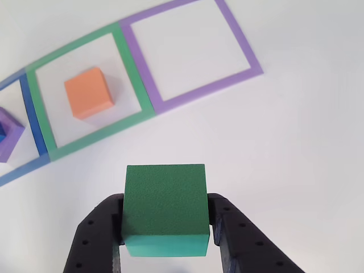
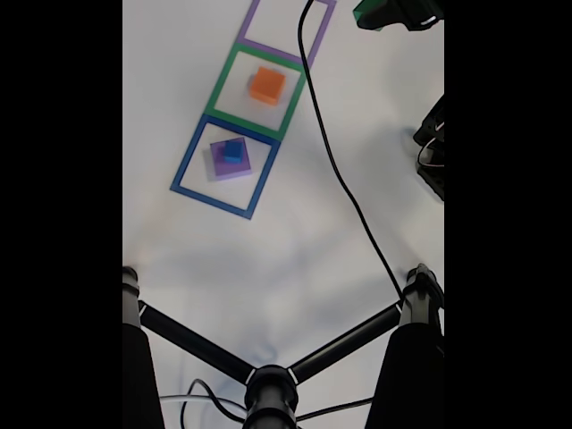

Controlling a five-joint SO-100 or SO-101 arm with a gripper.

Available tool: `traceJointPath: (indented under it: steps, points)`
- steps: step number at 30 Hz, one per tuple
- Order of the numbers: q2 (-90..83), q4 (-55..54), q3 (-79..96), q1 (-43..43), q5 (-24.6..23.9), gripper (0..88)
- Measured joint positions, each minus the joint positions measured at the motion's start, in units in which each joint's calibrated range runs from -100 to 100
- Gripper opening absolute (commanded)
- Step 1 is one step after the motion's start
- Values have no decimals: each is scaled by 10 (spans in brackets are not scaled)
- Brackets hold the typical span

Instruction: Tower of hanoi

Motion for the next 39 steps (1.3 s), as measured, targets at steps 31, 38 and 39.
traceJointPath:
  steps: [31, 38, 39]
  points:
    - [83, -1060, 727, 61, -8, 72]
    - [306, -1251, 692, 50, -4, 71]
    - [338, -1272, 677, 50, -4, 71]
